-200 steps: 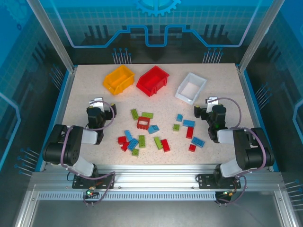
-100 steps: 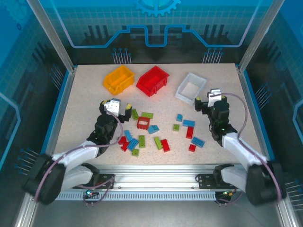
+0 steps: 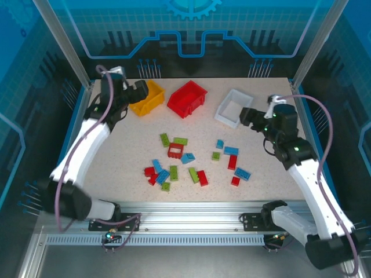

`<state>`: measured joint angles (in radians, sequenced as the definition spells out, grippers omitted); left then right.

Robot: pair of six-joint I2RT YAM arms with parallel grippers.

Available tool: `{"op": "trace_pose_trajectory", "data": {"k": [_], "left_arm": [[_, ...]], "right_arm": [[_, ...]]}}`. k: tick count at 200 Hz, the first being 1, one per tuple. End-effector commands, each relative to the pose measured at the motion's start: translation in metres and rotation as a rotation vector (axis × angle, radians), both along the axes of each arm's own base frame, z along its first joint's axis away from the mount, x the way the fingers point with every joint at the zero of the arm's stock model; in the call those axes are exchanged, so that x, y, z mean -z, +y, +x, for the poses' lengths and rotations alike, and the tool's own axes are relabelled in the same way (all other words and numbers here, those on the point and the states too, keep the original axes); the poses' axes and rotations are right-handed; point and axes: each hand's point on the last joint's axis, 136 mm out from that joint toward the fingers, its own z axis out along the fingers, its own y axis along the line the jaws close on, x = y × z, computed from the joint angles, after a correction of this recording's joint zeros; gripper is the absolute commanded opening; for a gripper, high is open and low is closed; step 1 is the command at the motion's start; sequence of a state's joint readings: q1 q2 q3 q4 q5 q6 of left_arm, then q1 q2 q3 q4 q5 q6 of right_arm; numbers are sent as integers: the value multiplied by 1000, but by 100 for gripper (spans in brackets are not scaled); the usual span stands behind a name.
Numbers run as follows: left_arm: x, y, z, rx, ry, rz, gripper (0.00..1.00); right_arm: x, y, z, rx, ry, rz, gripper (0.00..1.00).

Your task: Sort the legos into containers by color

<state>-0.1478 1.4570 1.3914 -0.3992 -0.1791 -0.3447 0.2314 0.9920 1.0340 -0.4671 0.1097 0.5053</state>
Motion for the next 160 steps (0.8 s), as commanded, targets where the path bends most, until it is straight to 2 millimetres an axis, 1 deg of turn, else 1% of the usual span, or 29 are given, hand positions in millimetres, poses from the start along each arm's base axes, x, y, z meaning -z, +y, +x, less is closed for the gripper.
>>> {"op": "trace_pose_trajectory", "data": {"k": [1,10,14,25,31,33,36,39,48,54,68,70,74,76,94,107,123,160], "left_arm": [[67,-13,4,84,288,-74,90],[73,-12,23,96,291,-87,86],[81,-10,32,96,302,-93,85],[91,-5,55,96,311,-131,83],[98,-4,67,105,319,-162,79],[98,-4,70,108,317,-174,79],[105,-3,75,109,332,-188,78],[106,-3,81,113,330,-202,77],[115,-5,95,128,340,-231,74],[122,-5,103,133,349,-240,74],[130,-13,120,170,350,-259,73],[133,-13,122,172,354,-261,72],[139,-13,125,173,365,-262,72],[138,-14,127,174,362,-262,72],[153,-15,139,180,378,-268,73],[163,-20,144,199,389,-283,73],[168,-27,148,222,391,-308,73],[172,-56,151,279,391,-345,73]], "right_arm": [[22,29,-9,-138,147,37,89],[29,36,-2,-173,173,44,89],[31,39,1,-184,186,47,89],[38,46,9,-213,213,53,89],[41,47,13,-220,226,52,88],[43,47,15,-221,230,53,88],[43,48,17,-222,233,53,88],[45,48,19,-224,237,52,88],[49,49,25,-227,251,53,88],[52,50,29,-229,259,55,88],[57,51,37,-237,274,64,88],[58,52,38,-239,275,66,88],[59,52,39,-239,278,67,88],[60,52,40,-239,279,68,88],[65,54,45,-247,289,77,87],[67,54,47,-252,293,83,87],[71,54,48,-256,304,86,87],[79,51,52,-250,319,107,87]]}}
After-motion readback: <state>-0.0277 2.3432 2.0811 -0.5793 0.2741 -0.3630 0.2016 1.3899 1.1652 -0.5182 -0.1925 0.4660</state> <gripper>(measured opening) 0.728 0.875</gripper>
